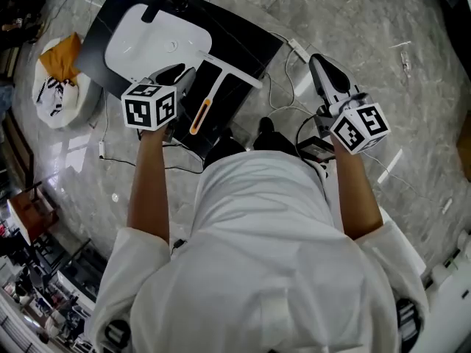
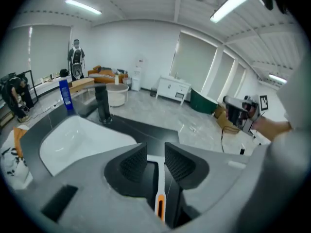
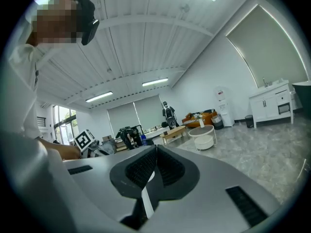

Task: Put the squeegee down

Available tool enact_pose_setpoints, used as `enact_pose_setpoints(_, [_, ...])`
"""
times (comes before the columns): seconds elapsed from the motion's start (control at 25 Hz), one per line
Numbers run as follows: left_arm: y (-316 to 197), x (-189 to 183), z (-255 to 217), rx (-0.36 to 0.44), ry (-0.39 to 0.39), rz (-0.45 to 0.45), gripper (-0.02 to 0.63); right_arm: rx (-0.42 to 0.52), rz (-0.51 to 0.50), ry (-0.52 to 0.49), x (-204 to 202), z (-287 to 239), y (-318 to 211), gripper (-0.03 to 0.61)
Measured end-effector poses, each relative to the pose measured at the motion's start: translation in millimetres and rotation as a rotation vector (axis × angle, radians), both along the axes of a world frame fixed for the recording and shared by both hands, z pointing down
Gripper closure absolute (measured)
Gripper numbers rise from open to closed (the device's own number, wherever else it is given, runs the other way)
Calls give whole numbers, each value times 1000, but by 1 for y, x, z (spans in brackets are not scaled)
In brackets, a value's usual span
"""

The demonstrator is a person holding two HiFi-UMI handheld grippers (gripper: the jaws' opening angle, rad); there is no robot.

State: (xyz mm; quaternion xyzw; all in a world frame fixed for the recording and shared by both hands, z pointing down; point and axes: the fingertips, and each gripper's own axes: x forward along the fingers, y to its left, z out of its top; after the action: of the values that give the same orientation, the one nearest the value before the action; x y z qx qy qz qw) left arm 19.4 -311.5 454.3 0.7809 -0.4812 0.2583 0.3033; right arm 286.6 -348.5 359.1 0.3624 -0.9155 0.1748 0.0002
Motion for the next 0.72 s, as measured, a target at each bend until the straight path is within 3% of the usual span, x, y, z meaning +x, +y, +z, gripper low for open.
enact_pose_setpoints(0.2, [5, -21, -95, 303, 136, -100, 523, 116, -65, -19, -25, -59, 0, 563])
enact_pose_setpoints(0.36, [23, -38, -157, 535, 173, -161, 551, 195, -91, -35, -36, -102, 6, 563])
enact_pose_setpoints(0.72, [87, -77, -207, 784, 170, -340, 597, 291, -179, -7, -70, -141, 19, 563])
